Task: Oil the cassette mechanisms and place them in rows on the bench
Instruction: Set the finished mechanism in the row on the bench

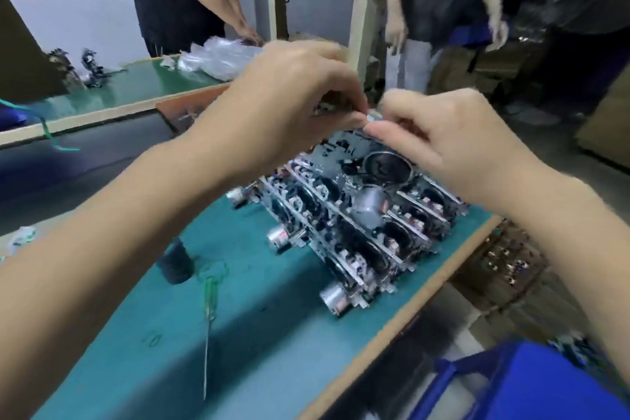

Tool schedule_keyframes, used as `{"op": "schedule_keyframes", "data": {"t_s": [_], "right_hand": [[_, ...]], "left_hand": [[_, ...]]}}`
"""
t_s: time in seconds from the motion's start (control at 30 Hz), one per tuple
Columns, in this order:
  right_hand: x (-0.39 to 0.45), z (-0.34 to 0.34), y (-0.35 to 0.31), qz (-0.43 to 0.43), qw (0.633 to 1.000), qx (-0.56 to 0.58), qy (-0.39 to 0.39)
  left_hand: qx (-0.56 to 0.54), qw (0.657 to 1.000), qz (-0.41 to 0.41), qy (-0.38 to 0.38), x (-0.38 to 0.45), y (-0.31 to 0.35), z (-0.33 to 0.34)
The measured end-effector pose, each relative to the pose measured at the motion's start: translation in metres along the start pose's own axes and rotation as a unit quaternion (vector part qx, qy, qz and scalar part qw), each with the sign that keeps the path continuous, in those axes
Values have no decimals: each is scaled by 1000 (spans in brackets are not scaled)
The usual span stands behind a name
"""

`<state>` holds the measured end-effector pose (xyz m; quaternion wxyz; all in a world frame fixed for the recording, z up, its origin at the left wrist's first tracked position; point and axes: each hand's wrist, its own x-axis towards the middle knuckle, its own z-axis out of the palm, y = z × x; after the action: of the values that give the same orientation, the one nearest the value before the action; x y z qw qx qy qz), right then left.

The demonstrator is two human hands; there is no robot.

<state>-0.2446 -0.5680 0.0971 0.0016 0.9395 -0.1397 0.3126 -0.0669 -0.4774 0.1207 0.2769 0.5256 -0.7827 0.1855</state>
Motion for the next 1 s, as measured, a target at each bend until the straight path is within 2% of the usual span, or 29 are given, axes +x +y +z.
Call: {"op": "schedule_keyframes", "data": {"t_s": [0.1, 0.2, 0.37, 0.47, 0.63, 0.87, 0.93, 1.0], "right_hand": [[-6, -23, 55, 48, 997, -58, 8], [-13, -36, 111, 86, 987, -137, -8], [-29, -26, 179, 155, 957, -236, -68], [-45, -6, 205, 180, 946, -253, -90], [-61, 28, 222, 257, 941, -184, -124], [-63, 49, 224, 296, 937, -109, -147], [-59, 50, 224, 283, 937, -129, -159], [-53, 50, 222, 265, 924, -203, -186]], "left_hand": [[-7, 999, 39, 30, 66, 0, 42], [-15, 999, 42, 18, 120, 0, 87], [-30, 997, 19, -65, 168, 2, 163], [-20, 987, 8, -159, 174, 4, 202], [-42, 960, -15, -277, 162, 1, 240], [-56, 955, -47, -288, 139, -10, 261], [-58, 954, -58, -289, 139, -10, 265], [-57, 954, -48, -290, 139, -10, 265]]}}
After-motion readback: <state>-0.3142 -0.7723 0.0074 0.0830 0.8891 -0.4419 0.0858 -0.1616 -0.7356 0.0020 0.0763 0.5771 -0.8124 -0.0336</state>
